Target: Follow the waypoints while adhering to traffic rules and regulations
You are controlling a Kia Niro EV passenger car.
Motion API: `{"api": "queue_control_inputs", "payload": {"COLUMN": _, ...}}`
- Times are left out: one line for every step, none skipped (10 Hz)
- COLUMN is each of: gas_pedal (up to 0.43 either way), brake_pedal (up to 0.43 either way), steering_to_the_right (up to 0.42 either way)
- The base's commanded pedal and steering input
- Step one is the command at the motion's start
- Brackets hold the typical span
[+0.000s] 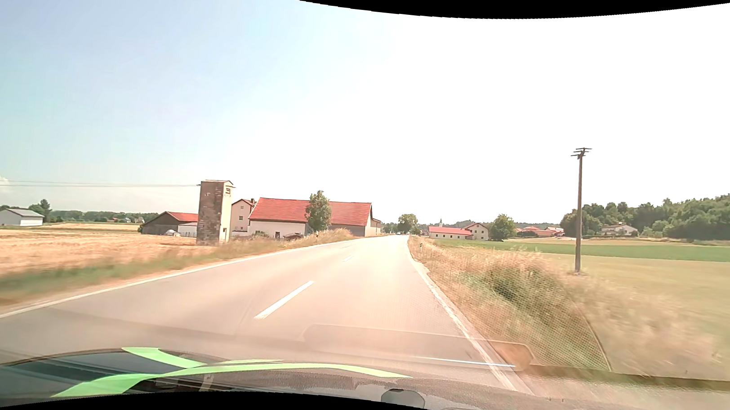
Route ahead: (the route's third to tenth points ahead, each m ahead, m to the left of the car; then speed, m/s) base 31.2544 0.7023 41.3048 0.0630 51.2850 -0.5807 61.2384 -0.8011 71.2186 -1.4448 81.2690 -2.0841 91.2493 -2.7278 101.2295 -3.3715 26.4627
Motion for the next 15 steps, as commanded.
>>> {"api": "queue_control_inputs", "payload": {"gas_pedal": 0.130, "brake_pedal": 0.000, "steering_to_the_right": 0.004}}
{"api": "queue_control_inputs", "payload": {"gas_pedal": 0.130, "brake_pedal": 0.000, "steering_to_the_right": 0.003}}
{"api": "queue_control_inputs", "payload": {"gas_pedal": 0.130, "brake_pedal": 0.000, "steering_to_the_right": 0.003}}
{"api": "queue_control_inputs", "payload": {"gas_pedal": 0.130, "brake_pedal": 0.000, "steering_to_the_right": 0.004}}
{"api": "queue_control_inputs", "payload": {"gas_pedal": 0.118, "brake_pedal": 0.000, "steering_to_the_right": 0.003}}
{"api": "queue_control_inputs", "payload": {"gas_pedal": 0.118, "brake_pedal": 0.000, "steering_to_the_right": 0.003}}
{"api": "queue_control_inputs", "payload": {"gas_pedal": 0.118, "brake_pedal": 0.000, "steering_to_the_right": 0.003}}
{"api": "queue_control_inputs", "payload": {"gas_pedal": 0.110, "brake_pedal": 0.000, "steering_to_the_right": 0.003}}
{"api": "queue_control_inputs", "payload": {"gas_pedal": 0.110, "brake_pedal": 0.000, "steering_to_the_right": 0.003}}
{"api": "queue_control_inputs", "payload": {"gas_pedal": 0.110, "brake_pedal": 0.000, "steering_to_the_right": 0.003}}
{"api": "queue_control_inputs", "payload": {"gas_pedal": 0.098, "brake_pedal": 0.000, "steering_to_the_right": 0.003}}
{"api": "queue_control_inputs", "payload": {"gas_pedal": 0.098, "brake_pedal": 0.000, "steering_to_the_right": 0.003}}
{"api": "queue_control_inputs", "payload": {"gas_pedal": 0.087, "brake_pedal": 0.000, "steering_to_the_right": 0.003}}
{"api": "queue_control_inputs", "payload": {"gas_pedal": 0.087, "brake_pedal": 0.000, "steering_to_the_right": 0.003}}
{"api": "queue_control_inputs", "payload": {"gas_pedal": 0.079, "brake_pedal": 0.000, "steering_to_the_right": 0.003}}
